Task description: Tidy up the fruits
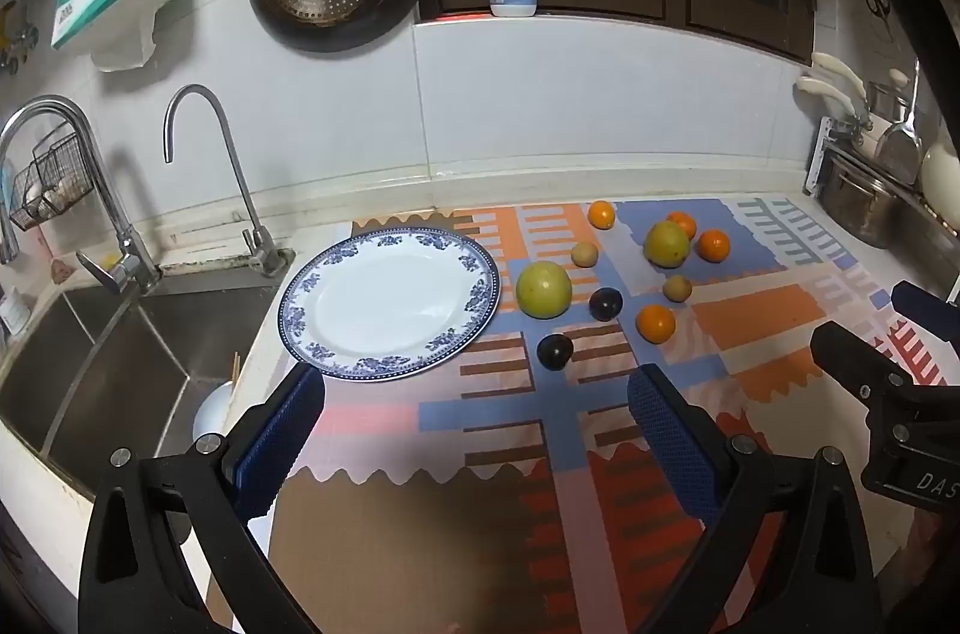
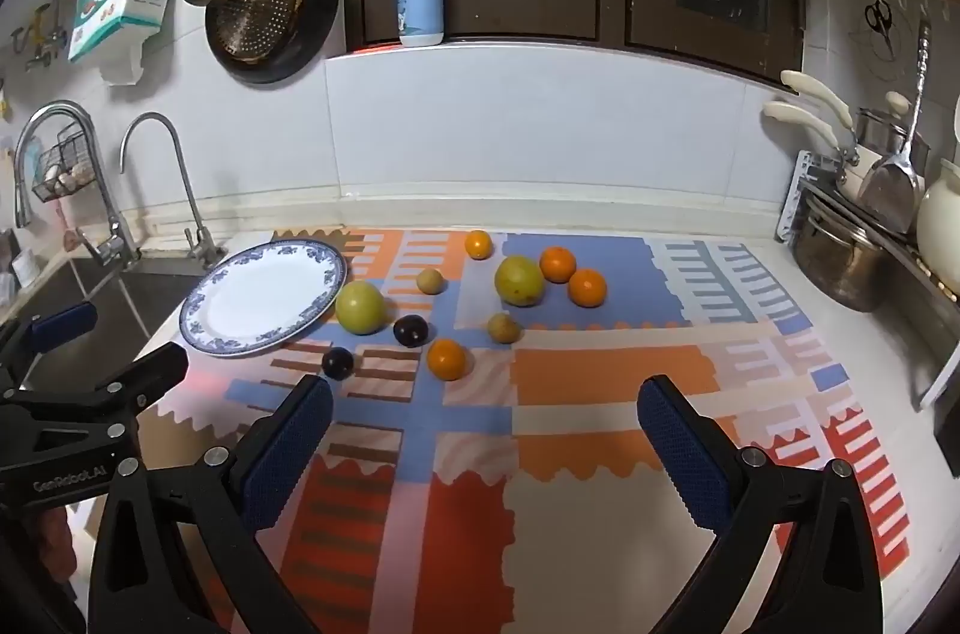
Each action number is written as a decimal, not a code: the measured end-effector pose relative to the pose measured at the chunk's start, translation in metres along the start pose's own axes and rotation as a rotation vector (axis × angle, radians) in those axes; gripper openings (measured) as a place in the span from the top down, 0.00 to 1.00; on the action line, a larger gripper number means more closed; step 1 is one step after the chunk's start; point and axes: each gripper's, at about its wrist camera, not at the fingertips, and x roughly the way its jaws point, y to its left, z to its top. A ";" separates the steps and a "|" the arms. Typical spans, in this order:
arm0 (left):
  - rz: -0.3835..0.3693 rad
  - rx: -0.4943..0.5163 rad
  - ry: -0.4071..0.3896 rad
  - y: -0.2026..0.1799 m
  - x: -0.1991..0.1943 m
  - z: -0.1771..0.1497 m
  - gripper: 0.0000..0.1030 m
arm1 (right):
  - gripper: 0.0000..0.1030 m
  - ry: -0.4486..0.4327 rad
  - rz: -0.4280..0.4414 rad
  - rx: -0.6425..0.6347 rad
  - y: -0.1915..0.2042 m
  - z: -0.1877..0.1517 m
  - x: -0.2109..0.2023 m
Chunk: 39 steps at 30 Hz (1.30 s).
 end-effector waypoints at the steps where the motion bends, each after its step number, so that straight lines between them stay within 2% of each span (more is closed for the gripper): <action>1: -0.009 -0.010 0.005 0.001 0.001 0.000 0.00 | 0.00 0.000 0.000 0.001 0.000 0.000 0.000; 39: -0.006 -0.003 -0.016 0.003 -0.002 0.005 0.00 | 0.00 0.006 0.009 0.009 0.001 -0.001 0.003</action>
